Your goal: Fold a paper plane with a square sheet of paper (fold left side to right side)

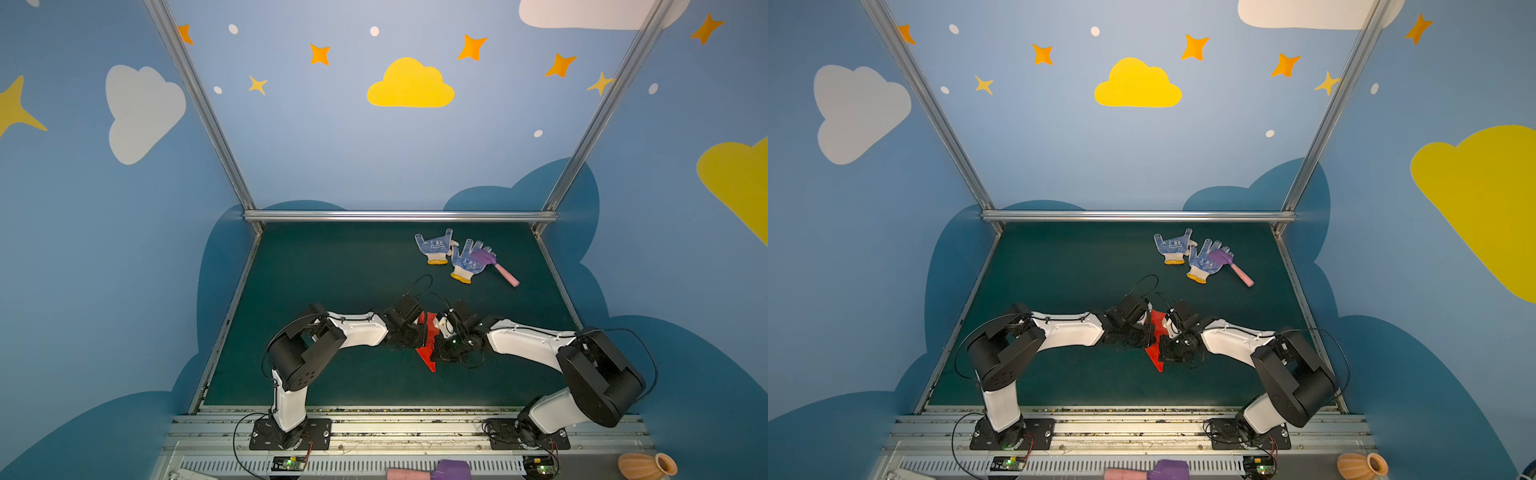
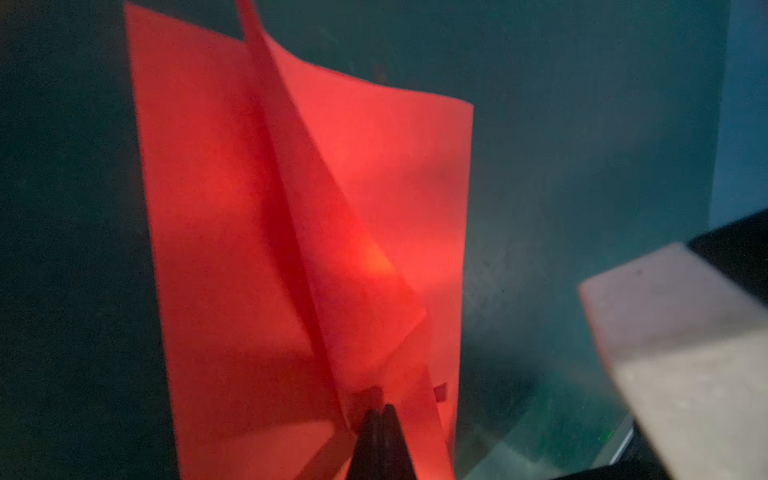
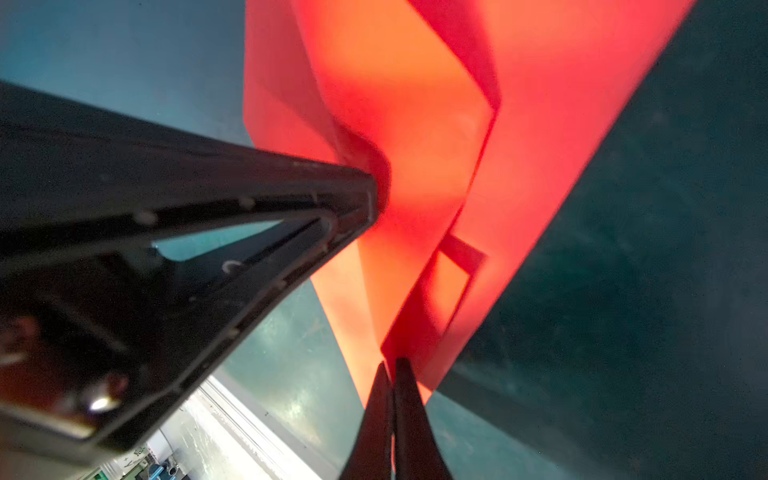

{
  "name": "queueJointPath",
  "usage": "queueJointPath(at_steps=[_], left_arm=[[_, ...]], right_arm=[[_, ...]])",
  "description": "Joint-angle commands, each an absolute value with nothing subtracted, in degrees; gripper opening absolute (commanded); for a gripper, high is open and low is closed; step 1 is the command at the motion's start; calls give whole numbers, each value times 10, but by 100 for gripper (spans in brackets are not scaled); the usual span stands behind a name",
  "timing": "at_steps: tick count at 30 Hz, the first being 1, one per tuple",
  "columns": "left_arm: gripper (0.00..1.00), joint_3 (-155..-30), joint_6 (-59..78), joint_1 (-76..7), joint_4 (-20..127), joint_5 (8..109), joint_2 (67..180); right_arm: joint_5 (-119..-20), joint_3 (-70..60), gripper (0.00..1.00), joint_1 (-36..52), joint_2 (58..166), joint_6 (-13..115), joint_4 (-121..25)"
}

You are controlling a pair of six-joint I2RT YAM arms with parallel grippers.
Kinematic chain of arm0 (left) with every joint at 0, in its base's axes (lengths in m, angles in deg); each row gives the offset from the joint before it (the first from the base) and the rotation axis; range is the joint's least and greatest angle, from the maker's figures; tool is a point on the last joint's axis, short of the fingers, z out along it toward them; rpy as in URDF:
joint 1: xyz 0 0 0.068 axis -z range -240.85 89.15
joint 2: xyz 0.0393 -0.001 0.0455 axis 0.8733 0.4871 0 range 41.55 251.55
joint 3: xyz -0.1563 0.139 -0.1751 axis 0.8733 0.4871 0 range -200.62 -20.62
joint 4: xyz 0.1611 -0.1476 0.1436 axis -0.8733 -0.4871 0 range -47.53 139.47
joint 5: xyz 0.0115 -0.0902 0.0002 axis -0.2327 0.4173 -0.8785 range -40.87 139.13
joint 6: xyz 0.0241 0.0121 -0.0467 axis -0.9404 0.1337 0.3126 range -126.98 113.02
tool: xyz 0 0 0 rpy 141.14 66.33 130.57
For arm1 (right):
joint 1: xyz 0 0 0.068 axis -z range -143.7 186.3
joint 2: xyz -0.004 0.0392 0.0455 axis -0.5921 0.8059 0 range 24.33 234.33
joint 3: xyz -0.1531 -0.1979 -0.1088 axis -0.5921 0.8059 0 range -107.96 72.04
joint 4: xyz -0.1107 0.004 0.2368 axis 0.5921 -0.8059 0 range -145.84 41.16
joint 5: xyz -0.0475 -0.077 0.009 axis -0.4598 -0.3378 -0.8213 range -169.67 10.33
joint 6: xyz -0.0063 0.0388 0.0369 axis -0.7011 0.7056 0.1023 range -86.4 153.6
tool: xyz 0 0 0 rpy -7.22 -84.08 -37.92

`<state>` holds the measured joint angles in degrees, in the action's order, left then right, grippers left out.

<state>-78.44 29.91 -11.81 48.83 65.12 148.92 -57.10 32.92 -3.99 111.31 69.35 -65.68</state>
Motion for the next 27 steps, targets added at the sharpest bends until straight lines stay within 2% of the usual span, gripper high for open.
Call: queueJointPath(at_steps=[1, 5, 11, 14, 17, 19, 24, 27], left_arm=[[8, -786, 296, -118, 450, 642, 1472], [20, -793, 293, -123, 437, 630, 1453], [44, -787, 291, -134, 425, 617, 1418], [48, -783, 291, -136, 423, 617, 1407], [45, -772, 291, -136, 429, 617, 1398], [37, -761, 292, -135, 441, 623, 1393], [10, -742, 286, -131, 471, 655, 1397], [7, -739, 284, -125, 489, 676, 1407]], right_arm=[[-564, 329, 0, -47, 1129, 692, -649], [-566, 329, 0, -53, 1142, 690, -645], [-567, 331, 0, -54, 1158, 690, -636], [-565, 348, 0, -56, 1167, 692, -626], [-567, 356, 0, -57, 1170, 695, -620], [-569, 359, 0, -56, 1168, 696, -619], [-570, 360, 0, -55, 1165, 690, -619], [-570, 362, 0, -55, 1164, 686, -619]])
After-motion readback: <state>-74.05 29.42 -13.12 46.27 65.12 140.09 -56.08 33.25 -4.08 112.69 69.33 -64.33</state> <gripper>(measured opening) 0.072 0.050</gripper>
